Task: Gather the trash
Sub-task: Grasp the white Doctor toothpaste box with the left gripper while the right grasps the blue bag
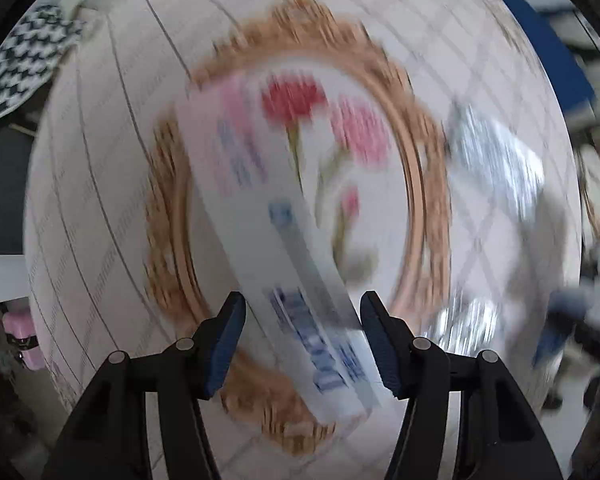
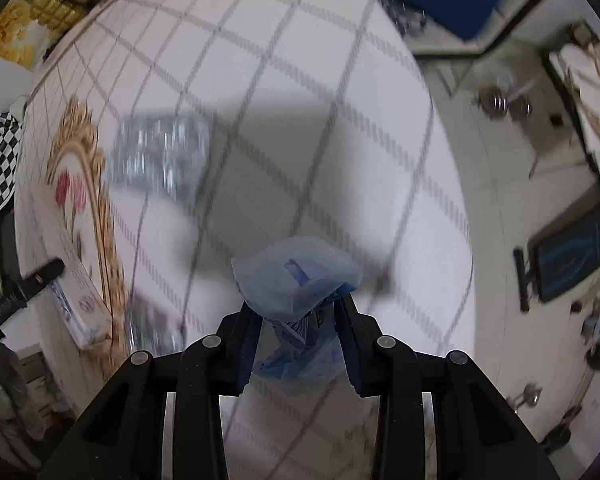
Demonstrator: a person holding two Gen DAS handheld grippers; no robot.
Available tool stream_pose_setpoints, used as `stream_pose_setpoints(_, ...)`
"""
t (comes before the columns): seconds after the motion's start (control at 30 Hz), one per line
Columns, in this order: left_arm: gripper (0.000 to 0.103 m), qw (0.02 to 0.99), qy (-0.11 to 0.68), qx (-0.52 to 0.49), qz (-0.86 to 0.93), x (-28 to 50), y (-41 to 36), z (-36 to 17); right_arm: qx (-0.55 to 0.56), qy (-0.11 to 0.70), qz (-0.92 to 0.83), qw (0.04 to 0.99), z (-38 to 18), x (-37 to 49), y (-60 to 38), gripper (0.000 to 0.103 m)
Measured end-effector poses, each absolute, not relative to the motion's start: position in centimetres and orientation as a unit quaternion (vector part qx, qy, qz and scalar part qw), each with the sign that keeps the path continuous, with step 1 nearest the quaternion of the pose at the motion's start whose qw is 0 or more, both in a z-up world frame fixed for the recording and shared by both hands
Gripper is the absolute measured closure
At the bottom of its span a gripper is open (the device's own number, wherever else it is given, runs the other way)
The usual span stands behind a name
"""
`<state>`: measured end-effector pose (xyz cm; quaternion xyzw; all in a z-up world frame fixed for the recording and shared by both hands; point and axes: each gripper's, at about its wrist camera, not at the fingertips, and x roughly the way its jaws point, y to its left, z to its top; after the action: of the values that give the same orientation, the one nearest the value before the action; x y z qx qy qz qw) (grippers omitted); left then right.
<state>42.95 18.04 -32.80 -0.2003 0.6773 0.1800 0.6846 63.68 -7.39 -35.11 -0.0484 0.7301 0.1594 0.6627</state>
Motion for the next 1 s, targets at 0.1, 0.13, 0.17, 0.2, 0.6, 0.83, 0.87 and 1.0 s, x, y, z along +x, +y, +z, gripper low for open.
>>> stream_pose_setpoints(0.1, 0.046, 0.67, 0.683, -0.223, 0.187, 39.9, 17.7, -33.7, -0.054, 0.738, 0.158, 0.654, -35.2, 62.1, -8.3, 0.038)
stream_pose_setpoints(0.13, 0.046, 0.67, 0.675, -0.239, 0.198, 39.2, 18.0, -33.7, -0.053, 0.734, 0.159, 0.658, -35.0, 61.8, -8.7, 0.031)
stream_pose_setpoints(0.17, 0.046, 0.67, 0.661, -0.264, 0.21, 38.5, 18.5, -33.7, -0.047, 0.728, 0.162, 0.665, -34.6, 61.7, -9.2, 0.028)
stream_pose_setpoints(0.2, 0.046, 0.67, 0.648, -0.286, 0.223, 38.0, 18.9, -33.6, -0.047, 0.721, 0.165, 0.671, -34.2, 61.6, -9.5, 0.028)
stream_pose_setpoints(0.6, 0.058, 0.695, 0.613, -0.258, 0.272, 42.0, 19.6, -33.1, -0.098, 0.699, 0.155, 0.691, -34.9, 61.8, -7.2, 0.029)
stream_pose_setpoints(0.83, 0.059, 0.722, 0.603, -0.203, 0.271, 40.4, 16.7, -30.0, -0.096, 0.675, 0.157, 0.714, -34.5, 61.2, -6.6, 0.075)
stream_pose_setpoints(0.87, 0.059, 0.725, 0.601, -0.2, 0.271, 40.2, 15.8, -29.8, -0.094, 0.672, 0.161, 0.716, -34.3, 60.9, -6.7, 0.078)
stream_pose_setpoints(1.0, 0.06, 0.74, 0.585, -0.19, 0.272, 37.7, 12.8, -27.6, -0.081, 0.663, 0.169, 0.724, -32.8, 59.4, -7.0, 0.082)
